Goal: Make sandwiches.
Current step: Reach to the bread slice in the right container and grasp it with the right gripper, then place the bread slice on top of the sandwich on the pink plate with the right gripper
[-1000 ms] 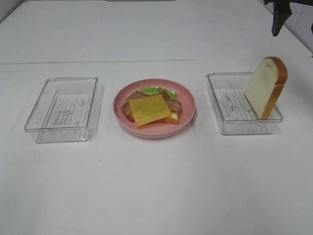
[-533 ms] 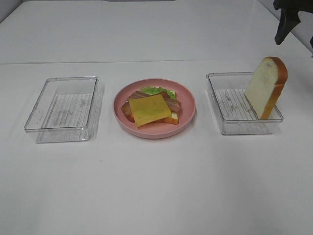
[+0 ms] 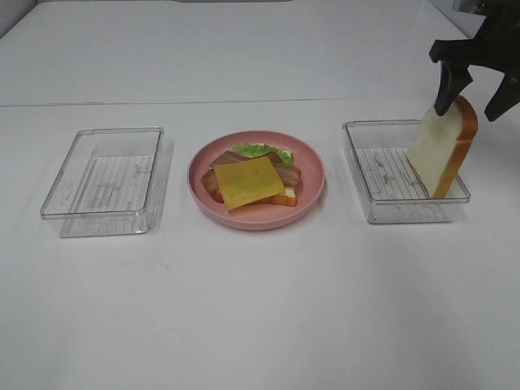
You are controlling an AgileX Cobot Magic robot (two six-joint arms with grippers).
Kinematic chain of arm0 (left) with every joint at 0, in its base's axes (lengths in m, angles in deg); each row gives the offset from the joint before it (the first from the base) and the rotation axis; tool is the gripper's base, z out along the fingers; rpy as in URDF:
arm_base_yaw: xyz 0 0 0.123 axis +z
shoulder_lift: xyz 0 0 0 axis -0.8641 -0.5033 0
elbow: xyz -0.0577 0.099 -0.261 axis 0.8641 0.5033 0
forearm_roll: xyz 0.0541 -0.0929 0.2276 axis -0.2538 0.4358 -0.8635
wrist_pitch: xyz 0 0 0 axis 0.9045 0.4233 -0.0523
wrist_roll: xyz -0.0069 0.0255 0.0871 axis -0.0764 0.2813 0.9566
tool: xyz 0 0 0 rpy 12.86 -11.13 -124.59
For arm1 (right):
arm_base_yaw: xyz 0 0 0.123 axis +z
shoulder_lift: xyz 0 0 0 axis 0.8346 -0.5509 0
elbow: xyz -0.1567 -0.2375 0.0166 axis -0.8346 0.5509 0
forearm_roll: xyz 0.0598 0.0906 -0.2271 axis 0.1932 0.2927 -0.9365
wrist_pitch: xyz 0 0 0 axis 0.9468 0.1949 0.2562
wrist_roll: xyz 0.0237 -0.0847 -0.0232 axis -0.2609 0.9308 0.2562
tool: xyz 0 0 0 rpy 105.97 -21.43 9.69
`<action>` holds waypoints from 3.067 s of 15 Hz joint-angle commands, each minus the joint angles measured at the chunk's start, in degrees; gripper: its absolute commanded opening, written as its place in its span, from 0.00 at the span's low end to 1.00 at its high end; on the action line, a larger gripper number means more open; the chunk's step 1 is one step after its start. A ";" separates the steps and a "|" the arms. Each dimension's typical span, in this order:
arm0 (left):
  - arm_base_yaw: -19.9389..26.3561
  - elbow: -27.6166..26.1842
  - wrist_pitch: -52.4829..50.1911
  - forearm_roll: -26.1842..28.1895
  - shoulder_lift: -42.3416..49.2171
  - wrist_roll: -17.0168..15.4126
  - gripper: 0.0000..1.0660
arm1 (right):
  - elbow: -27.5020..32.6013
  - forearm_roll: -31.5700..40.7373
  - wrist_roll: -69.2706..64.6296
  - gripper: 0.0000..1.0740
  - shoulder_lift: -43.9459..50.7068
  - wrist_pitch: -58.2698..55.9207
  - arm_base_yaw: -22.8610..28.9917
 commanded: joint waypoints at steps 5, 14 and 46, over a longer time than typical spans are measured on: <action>-0.23 0.06 -0.63 0.57 1.26 0.06 0.84 | 0.23 1.43 0.57 0.00 -0.40 -1.60 -0.06; -0.23 0.06 -0.63 0.57 1.26 0.06 0.84 | 0.23 14.44 2.06 0.00 9.68 -2.75 0.00; -0.23 0.06 -0.63 0.52 1.26 0.06 0.84 | 40.62 88.64 41.25 0.75 1.43 32.03 15.24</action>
